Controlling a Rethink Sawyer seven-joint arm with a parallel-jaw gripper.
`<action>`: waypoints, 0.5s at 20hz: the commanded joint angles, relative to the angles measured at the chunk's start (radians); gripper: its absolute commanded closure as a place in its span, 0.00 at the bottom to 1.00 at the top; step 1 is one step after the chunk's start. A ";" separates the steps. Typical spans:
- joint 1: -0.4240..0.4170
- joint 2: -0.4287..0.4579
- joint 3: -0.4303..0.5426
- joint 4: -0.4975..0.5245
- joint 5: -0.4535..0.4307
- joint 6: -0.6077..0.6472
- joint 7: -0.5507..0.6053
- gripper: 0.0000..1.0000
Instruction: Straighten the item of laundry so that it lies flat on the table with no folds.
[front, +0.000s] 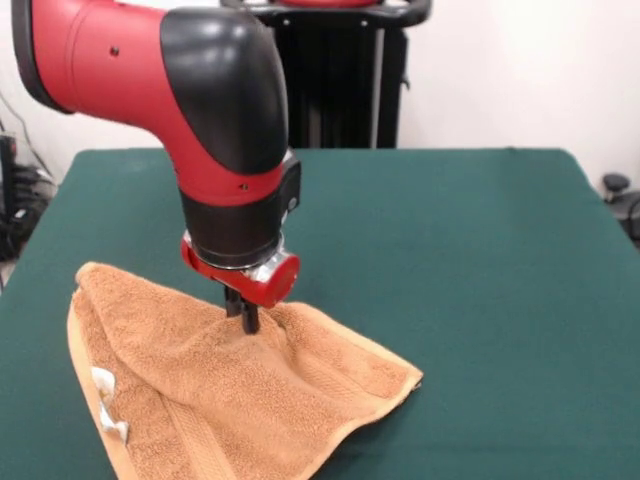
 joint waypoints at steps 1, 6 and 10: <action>0.011 0.033 0.141 0.074 -0.026 -0.072 -0.030 1.00; -0.046 0.062 0.278 0.063 -0.026 -0.205 -0.128 1.00; -0.025 0.098 0.301 -0.002 -0.026 -0.229 -0.076 1.00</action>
